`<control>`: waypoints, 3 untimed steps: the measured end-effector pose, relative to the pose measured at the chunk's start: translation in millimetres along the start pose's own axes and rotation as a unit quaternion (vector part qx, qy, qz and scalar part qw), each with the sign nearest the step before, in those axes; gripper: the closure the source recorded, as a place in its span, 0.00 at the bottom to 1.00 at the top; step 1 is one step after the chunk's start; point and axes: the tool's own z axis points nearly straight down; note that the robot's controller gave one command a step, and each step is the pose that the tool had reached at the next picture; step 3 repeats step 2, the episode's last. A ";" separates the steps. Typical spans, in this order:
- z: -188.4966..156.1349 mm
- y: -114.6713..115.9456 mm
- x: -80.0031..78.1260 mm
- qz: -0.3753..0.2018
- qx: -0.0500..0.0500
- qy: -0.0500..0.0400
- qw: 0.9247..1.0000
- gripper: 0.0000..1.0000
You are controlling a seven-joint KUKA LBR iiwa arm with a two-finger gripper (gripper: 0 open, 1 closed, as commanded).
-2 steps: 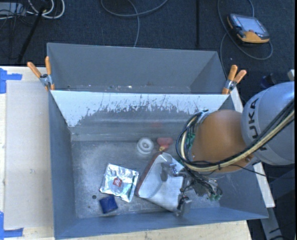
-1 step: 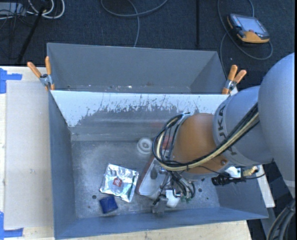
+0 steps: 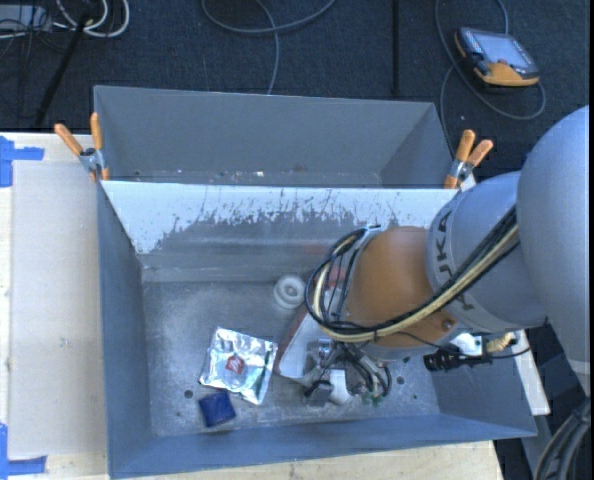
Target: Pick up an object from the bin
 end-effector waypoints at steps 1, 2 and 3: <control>-105.6 -4.9 2.4 0.019 -0.001 -0.005 1.000 1.00; -178.4 -10.3 -8.8 0.021 -0.001 -0.006 1.000 1.00; -178.4 -10.3 -8.8 0.021 -0.001 -0.006 1.000 1.00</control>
Offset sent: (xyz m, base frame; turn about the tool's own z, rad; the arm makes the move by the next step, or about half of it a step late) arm -0.0035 -0.0044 0.1023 0.0396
